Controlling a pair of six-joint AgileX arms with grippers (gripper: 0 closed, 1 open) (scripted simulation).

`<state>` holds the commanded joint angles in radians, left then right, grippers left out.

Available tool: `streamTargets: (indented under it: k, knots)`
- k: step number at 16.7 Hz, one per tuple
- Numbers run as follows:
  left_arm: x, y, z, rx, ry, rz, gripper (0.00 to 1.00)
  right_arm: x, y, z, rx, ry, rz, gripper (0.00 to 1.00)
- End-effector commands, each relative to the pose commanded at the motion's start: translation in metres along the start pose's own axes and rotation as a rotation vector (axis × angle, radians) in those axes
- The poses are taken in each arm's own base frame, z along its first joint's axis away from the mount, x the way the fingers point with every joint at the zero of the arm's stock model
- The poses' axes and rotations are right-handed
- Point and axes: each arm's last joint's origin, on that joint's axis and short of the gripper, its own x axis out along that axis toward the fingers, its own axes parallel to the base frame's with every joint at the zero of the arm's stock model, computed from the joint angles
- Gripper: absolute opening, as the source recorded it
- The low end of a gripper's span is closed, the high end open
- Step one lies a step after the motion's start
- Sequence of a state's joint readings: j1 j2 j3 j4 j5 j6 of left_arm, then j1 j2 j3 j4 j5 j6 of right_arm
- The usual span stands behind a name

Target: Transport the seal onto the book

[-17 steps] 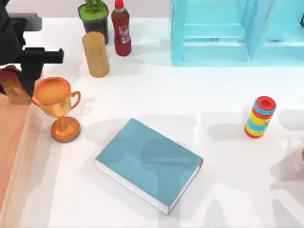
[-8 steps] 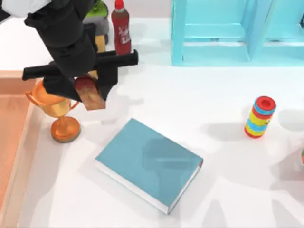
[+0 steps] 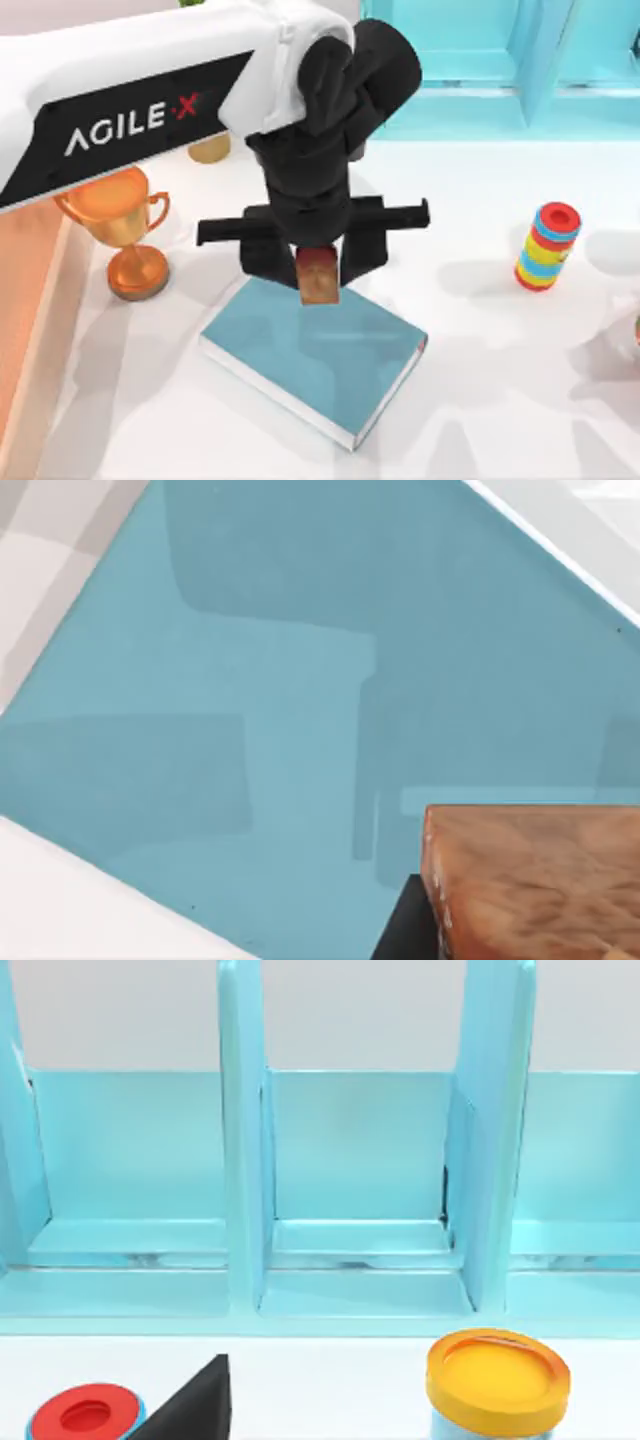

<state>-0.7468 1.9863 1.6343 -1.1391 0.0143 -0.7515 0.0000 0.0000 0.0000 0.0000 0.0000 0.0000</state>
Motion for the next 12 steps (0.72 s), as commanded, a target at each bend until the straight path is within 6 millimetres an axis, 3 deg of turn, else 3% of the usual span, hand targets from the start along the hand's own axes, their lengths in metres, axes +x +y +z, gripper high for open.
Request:
streamTargets:
  k: [4,12]
  knots:
    - [0.022,-0.002,-0.004,0.033,0.047,0.061,0.0,0.0,0.0,0.0,0.0,0.0,0.0,1.0]
    - [0.017,-0.002,-0.004,0.033,0.047,0.061,0.0,0.0,0.0,0.0,0.0,0.0,0.0,1.0]
